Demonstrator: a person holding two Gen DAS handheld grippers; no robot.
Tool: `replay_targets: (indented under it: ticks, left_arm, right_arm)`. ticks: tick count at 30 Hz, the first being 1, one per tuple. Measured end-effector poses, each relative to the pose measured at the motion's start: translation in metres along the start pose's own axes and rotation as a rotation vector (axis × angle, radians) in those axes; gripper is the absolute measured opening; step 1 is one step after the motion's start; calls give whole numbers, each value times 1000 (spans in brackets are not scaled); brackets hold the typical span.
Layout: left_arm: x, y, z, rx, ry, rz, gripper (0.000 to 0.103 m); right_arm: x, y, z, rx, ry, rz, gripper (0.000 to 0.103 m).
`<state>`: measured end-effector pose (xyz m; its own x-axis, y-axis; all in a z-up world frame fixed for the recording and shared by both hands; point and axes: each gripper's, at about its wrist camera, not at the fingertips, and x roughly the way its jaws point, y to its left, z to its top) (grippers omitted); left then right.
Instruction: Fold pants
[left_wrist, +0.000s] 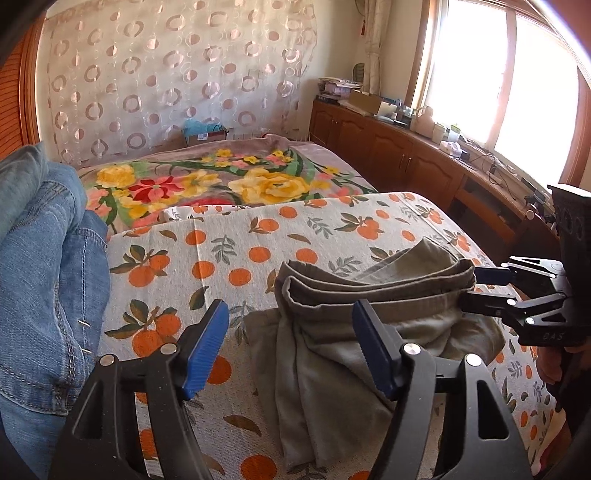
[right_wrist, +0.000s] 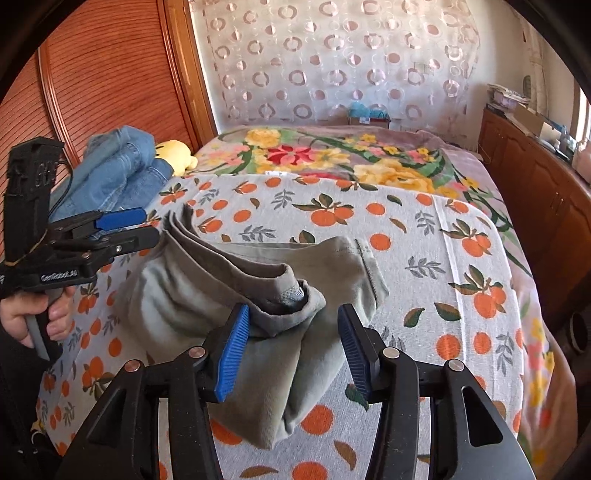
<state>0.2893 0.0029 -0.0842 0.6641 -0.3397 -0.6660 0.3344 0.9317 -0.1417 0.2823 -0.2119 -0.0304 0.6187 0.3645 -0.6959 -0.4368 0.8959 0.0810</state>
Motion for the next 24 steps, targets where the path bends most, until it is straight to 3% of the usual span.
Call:
replay_targets:
  ticks: [2,4,7,12,16,17,24]
  left_arm:
    - [1,1,0,-3,2,2,70]
    - [1,2,-1,-8,1,2,70]
    - [2,4,-1,-14,-1,3,70]
    - [1,5,-2,-17,-2,1,70]
    - [1,6,-2,-13,-1,0,70]
    - [1,5,-3,-12,-1,0,70]
    - [0,1,-5,5,-4,-1,70]
  right_arm:
    - [4,-1,7,3,11,11,45]
    - [6,-2,11,-7,17,20,22]
    - [6,-6,22,-21,2,29,11]
    - [5,-9,35,-31,-40,5,10]
    - [16,-5,36,-41,-20,-24,11]
    - [18,-4,34,-35,-11,-31,17]
    - [-7,-2,20,6,-23,-40,29]
